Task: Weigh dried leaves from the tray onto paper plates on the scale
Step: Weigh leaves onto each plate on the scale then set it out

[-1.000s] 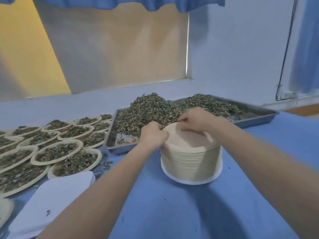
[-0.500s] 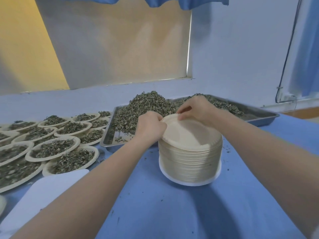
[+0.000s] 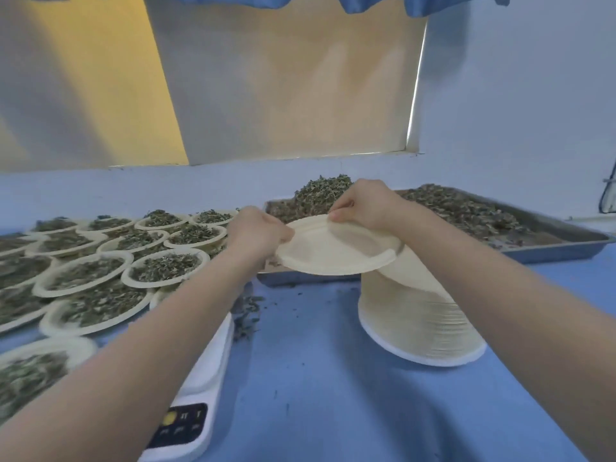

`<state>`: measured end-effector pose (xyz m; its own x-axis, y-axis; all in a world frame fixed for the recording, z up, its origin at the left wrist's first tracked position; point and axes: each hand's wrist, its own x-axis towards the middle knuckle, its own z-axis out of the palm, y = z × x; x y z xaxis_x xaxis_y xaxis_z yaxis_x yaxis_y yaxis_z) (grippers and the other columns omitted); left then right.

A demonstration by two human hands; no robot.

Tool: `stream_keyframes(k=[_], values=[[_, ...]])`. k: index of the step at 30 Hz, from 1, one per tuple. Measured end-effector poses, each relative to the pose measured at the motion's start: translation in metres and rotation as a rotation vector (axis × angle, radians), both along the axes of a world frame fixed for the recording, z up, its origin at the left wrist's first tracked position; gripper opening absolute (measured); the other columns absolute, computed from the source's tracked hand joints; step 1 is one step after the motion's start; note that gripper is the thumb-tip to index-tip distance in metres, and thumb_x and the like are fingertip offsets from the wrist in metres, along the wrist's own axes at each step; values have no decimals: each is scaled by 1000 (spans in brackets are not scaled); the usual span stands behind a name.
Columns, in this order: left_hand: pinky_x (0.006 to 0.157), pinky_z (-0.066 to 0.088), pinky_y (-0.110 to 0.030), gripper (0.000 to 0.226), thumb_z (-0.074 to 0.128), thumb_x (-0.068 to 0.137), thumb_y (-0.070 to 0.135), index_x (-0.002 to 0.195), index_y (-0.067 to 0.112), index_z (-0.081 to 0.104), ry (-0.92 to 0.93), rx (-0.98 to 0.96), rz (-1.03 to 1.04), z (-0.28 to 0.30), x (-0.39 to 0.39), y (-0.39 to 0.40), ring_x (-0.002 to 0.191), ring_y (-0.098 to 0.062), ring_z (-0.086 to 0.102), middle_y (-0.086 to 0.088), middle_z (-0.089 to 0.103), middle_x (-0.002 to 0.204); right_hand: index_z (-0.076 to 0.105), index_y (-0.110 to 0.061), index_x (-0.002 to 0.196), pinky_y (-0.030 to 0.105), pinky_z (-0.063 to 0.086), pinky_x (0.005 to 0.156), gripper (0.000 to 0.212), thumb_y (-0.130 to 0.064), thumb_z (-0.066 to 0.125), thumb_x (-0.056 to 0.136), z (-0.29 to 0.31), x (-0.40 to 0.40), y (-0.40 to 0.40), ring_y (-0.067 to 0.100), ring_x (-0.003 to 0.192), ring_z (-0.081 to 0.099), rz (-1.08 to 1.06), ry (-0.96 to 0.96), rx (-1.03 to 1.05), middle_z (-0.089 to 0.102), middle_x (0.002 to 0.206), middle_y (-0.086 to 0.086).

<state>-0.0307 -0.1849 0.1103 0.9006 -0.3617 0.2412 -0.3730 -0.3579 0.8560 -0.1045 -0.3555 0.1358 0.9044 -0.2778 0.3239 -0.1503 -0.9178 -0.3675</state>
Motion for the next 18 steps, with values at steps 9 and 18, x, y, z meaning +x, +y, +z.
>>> stream_keyframes(k=[9, 18], values=[[58, 41, -21, 12, 80, 73, 22, 67, 17, 72, 35, 79, 253, -49, 54, 162, 77, -13, 60, 3, 67, 81, 71, 4, 103, 27, 53, 62, 28, -17, 53, 97, -59, 81, 145, 16, 72, 67, 193, 122, -7, 73, 100, 3], [84, 48, -31, 14, 72, 82, 26, 75, 24, 60, -24, 178, 343, -93, 76, 185, 95, -19, 59, 2, 66, 87, 67, -5, 113, 39, 53, 84, 28, -14, 51, 93, -95, 113, 184, 30, 108, 61, 100, 185, -31, 67, 115, 15]])
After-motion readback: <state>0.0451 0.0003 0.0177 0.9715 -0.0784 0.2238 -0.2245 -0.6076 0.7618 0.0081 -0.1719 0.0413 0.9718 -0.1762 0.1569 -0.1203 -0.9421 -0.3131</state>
